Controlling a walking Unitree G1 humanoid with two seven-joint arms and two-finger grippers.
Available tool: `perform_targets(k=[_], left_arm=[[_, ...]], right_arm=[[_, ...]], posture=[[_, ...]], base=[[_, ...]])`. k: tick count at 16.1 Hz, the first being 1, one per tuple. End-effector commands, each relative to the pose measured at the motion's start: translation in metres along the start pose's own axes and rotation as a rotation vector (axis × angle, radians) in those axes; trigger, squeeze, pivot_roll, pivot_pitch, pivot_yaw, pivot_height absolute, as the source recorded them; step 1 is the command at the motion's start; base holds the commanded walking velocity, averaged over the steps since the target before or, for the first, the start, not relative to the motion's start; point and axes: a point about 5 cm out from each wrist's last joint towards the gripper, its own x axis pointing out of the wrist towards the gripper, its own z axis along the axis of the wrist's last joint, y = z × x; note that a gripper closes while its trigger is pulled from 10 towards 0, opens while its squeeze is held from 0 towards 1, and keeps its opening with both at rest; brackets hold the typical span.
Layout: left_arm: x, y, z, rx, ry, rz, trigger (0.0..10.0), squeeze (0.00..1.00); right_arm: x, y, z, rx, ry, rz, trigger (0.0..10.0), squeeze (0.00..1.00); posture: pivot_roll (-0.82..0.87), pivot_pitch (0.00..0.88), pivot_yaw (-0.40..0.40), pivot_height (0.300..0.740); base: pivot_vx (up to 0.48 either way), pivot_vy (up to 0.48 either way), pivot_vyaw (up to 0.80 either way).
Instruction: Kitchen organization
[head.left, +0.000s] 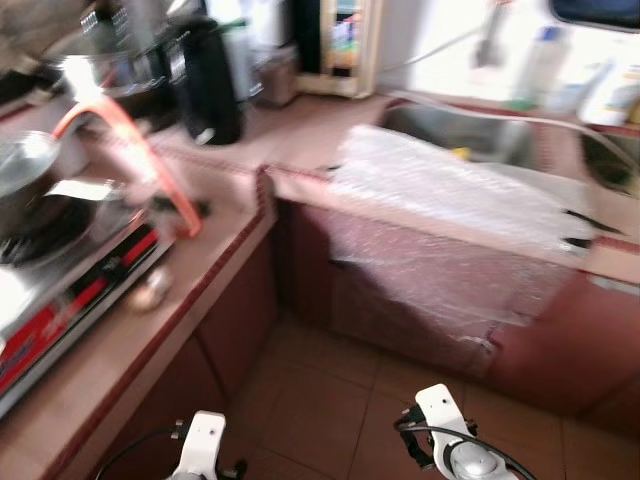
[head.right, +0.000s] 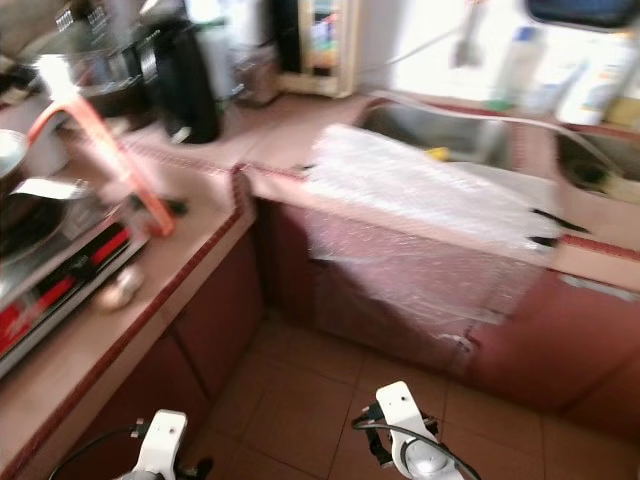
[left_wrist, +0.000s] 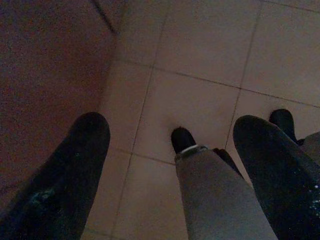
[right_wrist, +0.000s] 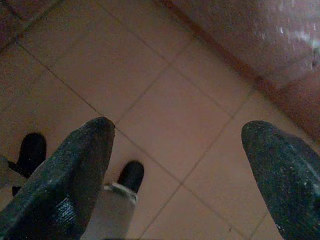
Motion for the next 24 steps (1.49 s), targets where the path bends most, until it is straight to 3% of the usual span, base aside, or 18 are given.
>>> perform_targets(k=[1,7,24], left_arm=[[0.0,0.002,0.007,0.024,-0.017,0.0,10.0,0.0],[0.002,-0.002,0.012,0.092,-0.019,-0.048,10.0,0.0],[0.0,-0.001,0.004,0.122,-0.005,-0.05,10.0,0.0]], right_arm=[[-0.001,0.001,-0.008,-0.013,0.029,-0.005,10.0,0.0],[-0.004,0.008,-0.021,-0.031,0.061,-0.002,10.0,0.0],[-0.005,0.015,-0.027,-0.069,0.077,0.021,10.0,0.0]], posture=[[-0.04,0.0,0.03,0.74],[-0.06,0.0,0.067,0.74],[-0.04,0.0,0.067,0.74]], base=[[0.0,0.0,-0.8],[0.0,0.0,-0.78],[0.0,-0.356,-0.72]])
